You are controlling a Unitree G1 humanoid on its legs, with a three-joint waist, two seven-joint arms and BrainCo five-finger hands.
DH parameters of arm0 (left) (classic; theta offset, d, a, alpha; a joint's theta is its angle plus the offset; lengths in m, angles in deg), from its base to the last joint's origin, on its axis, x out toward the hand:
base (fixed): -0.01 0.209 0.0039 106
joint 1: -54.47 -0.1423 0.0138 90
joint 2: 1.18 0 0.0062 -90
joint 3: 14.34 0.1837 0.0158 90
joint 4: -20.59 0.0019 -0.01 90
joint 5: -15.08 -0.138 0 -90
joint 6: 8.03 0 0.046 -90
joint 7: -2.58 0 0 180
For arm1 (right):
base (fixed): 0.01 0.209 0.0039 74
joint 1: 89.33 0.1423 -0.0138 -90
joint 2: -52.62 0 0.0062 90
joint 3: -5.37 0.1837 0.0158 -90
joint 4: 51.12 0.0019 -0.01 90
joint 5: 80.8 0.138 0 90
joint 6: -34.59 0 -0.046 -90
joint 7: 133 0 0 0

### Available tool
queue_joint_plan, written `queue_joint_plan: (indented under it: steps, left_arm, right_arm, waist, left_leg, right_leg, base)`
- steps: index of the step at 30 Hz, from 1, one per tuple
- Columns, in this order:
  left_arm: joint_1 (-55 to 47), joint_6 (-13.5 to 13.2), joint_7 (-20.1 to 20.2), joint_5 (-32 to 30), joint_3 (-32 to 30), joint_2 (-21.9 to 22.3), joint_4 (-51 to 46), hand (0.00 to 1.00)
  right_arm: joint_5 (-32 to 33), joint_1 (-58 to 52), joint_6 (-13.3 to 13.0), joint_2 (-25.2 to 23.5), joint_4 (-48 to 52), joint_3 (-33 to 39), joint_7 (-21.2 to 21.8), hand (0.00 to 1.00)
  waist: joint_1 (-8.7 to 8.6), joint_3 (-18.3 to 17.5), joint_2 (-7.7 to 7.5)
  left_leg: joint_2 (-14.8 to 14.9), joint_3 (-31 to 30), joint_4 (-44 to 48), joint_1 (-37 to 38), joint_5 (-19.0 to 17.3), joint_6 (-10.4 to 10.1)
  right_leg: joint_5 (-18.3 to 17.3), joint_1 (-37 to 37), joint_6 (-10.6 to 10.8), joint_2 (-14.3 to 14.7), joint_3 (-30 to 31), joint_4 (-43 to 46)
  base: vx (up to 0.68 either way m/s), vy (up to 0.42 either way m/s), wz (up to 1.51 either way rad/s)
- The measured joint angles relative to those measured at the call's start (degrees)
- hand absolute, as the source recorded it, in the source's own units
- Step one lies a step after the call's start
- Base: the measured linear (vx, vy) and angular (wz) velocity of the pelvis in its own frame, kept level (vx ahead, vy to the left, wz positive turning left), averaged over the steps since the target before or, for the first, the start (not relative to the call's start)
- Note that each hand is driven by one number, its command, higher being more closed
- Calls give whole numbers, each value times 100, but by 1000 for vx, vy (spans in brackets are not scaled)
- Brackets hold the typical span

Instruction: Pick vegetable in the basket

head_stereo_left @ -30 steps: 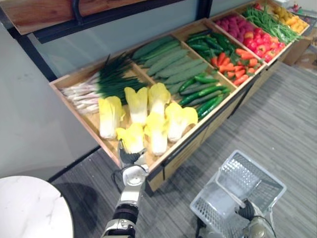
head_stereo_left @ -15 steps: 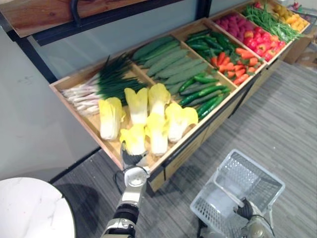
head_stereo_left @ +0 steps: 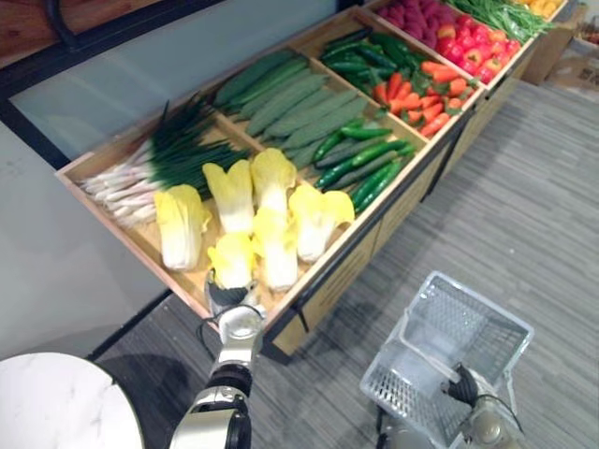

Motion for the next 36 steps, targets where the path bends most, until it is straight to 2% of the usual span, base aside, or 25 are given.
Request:
queue_joint_plan:
  steps: [6, 17, 24, 33, 36]
  left_arm:
    - [30, -2, -49, 29, -94, -13, 41, 100]
    - [25, -9, -45, 29, -225, -11, 91, 100]
    - [39, -6, -50, -23, -158, 44, 127, 100]
    - [58, 65, -124, -326, 109, 148, 44, 100]
    - [36, 203, -134, -472, 115, 144, 51, 100]
  right_arm:
    - [-3, -63, -163, 70, 99, -113, 163, 100]
    - [-2, -104, -171, 97, 90, -173, 192, 100]
    - [-2, -145, -171, 67, 47, -266, 188, 100]
    - [-2, -161, -170, -62, -139, -262, 141, 100]
    - [-2, -158, -166, -158, -157, -261, 83, 100]
  waist:
    - [2, 3, -6]
    - [-5, 14, -25]
    - [-16, 23, -95]
    - [-80, -16, -145]
    - [-135, -26, -156]
  left_leg:
    - [20, 33, -95, 35, 51, -45]
    - [25, 59, -245, 203, 127, -71]
    - [0, -31, -290, 347, 152, -63]
    - [-14, -348, -287, 407, 175, -34]
    - [-21, -375, -288, 452, 174, -34]
  right_leg:
    - [-56, -6, -30, 64, 43, -1]
    - [-55, 111, -30, 120, 61, 1]
    - [-40, 299, -53, 81, -51, 1]
    - [-38, 528, -54, -14, -356, 3]
    - [-38, 625, -54, -35, -399, 2]
  base:
    - [6, -36, -3]
    - [4, -10, -1]
    - [17, -7, 7]
    - [24, -17, 17]
    - [4, -15, 6]
